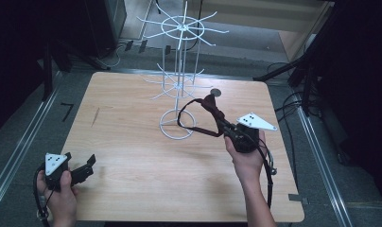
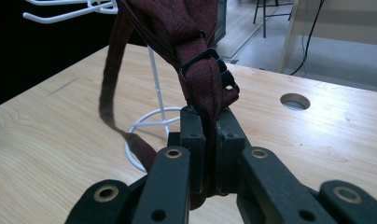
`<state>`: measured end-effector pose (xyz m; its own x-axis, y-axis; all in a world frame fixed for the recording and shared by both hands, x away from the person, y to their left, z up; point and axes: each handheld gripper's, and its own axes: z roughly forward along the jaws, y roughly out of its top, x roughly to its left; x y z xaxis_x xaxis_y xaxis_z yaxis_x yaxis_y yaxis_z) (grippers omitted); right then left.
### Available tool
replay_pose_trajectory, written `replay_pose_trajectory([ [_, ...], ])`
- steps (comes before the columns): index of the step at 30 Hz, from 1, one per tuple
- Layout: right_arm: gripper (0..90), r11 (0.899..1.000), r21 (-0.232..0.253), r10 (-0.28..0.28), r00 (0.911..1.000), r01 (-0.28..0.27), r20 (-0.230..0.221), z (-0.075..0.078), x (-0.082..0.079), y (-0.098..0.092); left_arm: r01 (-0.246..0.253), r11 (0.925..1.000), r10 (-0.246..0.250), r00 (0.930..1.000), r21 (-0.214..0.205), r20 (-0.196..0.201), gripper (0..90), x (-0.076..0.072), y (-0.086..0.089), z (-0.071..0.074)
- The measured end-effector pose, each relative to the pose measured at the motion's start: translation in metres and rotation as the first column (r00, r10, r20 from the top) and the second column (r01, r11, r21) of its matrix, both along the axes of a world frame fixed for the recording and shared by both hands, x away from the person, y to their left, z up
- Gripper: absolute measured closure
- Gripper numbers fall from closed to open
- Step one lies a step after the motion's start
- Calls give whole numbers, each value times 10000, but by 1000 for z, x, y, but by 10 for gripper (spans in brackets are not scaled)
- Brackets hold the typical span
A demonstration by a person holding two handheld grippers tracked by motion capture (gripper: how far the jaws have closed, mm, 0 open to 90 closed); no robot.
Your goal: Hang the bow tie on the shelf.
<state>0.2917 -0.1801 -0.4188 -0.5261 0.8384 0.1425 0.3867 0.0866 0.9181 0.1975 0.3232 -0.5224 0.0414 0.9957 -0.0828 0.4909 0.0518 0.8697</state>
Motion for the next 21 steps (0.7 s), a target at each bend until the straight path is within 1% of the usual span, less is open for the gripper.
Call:
replay_pose_trajectory([
  [1,862,9999,163,36,9999,-37,104,3,-2,0,-2,10000,2,10000,-6,-2,132,0,0,0],
  [3,862,9998,194,35,9998,-39,186,5,-2,0,-11,10000,11,10000,-6,-17,131,0,0,0],
  [6,861,9998,179,52,9985,-62,536,15,-5,0,24,10000,-24,10000,16,-49,131,0,0,0],
  [8,862,9999,152,43,9984,-51,558,16,-4,-1,15,10000,-15,10000,22,-50,131,0,0,0],
  [13,861,9998,197,-34,9997,30,224,11,4,-1,23,10000,-23,10000,15,-45,132,0,0,0],
  [18,861,9998,162,-77,10000,77,-19,0,8,2,12,10000,-12,10000,3,-17,132,0,0,0],
  [20,860,9998,123,-135,9997,137,-189,-7,10,2,28,10000,-28,10000,12,-44,131,0,0,0],
  [21,860,9998,123,-135,9997,137,-189,-7,10,2,28,10000,-28,10000,11,-44,131,0,0,0],
])
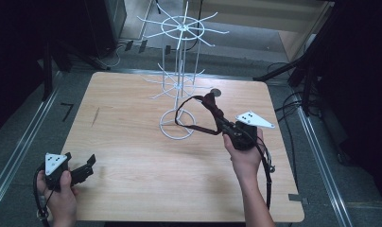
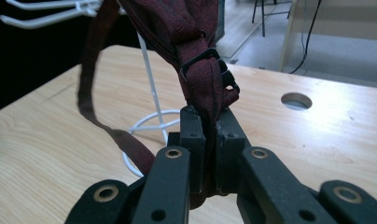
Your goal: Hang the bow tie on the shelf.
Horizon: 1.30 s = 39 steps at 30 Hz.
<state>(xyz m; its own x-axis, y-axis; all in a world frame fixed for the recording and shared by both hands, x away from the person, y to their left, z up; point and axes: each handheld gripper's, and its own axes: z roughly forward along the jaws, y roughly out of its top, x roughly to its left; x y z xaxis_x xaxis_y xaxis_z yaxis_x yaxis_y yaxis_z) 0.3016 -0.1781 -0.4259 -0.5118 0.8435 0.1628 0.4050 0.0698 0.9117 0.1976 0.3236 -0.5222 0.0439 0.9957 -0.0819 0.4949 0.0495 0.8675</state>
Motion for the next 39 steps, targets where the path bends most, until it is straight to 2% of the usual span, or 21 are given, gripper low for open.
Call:
replay_pose_trajectory([
  [7,860,9997,-251,53,9993,-62,-368,-15,4,7,0,10000,0,10000,-19,-24,131,0,0,0],
  [18,858,9938,-1047,288,9956,-382,-893,-45,10,34,-10,10000,10,10000,6,-55,132,0,0,0],
  [22,856,9870,-1517,367,9934,-530,-1088,-61,13,49,-12,10000,12,10000,36,-24,132,0,0,0],
  [26,856,9871,-1523,326,9927,-503,-1162,-69,16,54,-17,10000,17,10000,-18,-40,132,0,0,0],
  [32,852,9892,-1416,144,9868,-376,-1614,-86,23,59,-24,10000,24,10000,-6,22,132,0,0,0],
  [39,851,9881,-1504,34,9814,-328,-1919,-98,29,59,-20,10000,20,10000,30,7,132,0,-1,0],
])
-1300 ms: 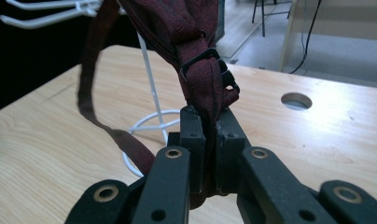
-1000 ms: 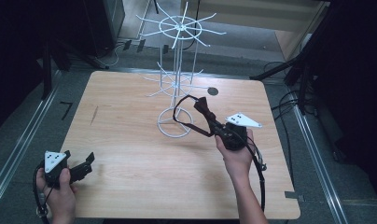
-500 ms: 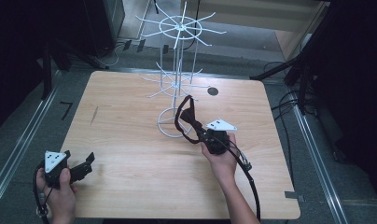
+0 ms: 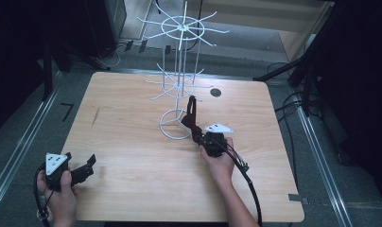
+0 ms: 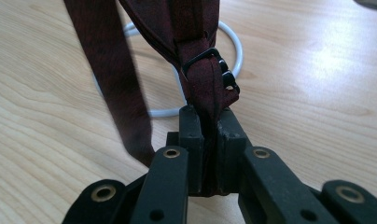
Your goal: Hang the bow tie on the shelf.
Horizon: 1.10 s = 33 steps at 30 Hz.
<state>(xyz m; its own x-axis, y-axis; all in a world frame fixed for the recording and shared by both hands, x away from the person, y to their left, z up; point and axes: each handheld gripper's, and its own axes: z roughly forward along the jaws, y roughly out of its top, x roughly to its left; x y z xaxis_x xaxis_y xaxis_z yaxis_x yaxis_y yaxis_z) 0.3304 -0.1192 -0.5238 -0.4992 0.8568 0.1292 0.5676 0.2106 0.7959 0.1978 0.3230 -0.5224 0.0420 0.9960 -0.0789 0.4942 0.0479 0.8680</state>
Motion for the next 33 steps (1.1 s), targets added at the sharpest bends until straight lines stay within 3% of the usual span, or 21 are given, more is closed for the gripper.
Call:
replay_pose_trajectory([
  [7,840,9999,-10,-121,9996,121,-246,-8,5,0,11,10000,-11,10000,-38,-41,132,0,0,0],
  [10,805,9997,243,-82,9996,89,-283,-10,6,0,14,10000,-15,10000,-92,-50,132,0,1,0],
  [13,705,9983,579,79,9996,-62,-283,-9,7,0,47,9999,-47,10000,-92,-54,132,0,1,0],
  [15,580,9971,731,204,9995,-186,-239,-7,6,0,27,9999,-27,10000,-113,-40,132,0,1,0],
  [20,433,9976,690,57,10000,-58,7,1,2,-3,17,10000,-18,10000,-86,-48,132,0,1,0],
  [33,371,9918,1274,-210,9978,129,621,26,-12,-24,26,10000,-27,10000,-38,-60,132,0,1,0],
])
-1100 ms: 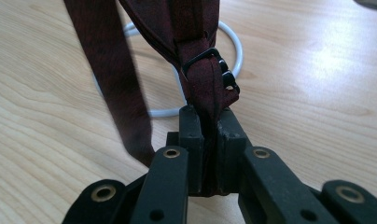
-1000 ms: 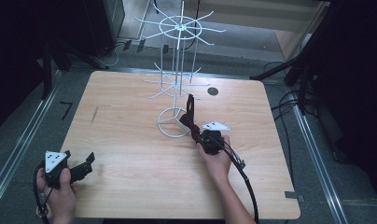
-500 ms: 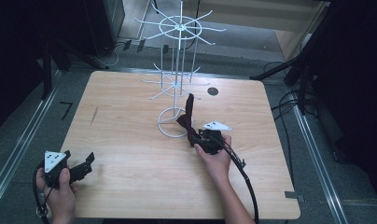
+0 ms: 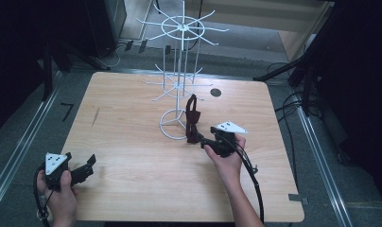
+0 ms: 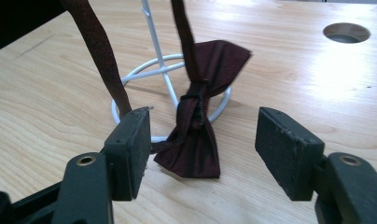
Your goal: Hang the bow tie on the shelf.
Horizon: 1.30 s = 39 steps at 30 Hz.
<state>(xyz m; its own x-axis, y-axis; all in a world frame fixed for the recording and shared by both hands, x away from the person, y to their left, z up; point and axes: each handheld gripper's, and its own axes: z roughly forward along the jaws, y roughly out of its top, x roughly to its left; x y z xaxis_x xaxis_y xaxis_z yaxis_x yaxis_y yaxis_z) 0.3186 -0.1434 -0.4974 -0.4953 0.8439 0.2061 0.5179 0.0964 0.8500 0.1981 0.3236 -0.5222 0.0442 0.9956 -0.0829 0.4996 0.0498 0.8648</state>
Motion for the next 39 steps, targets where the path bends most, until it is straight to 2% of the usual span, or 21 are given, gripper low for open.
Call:
replay_pose_trajectory([
  [14,337,9979,223,-611,9980,607,174,7,-22,-42,-24,10000,24,10000,-12,20,132,0,0,0],
  [26,284,9952,202,-959,9953,957,112,0,-41,-76,-31,10000,31,10000,1,16,132,0,0,0],
  [33,222,9923,434,-1167,9932,1164,45,-5,-51,-95,-25,10000,25,10000,9,38,132,0,-1,0],
  [39,206,9887,523,-1408,9900,1406,15,-8,-59,-111,-11,10000,11,10000,21,34,132,0,-1,0],
])
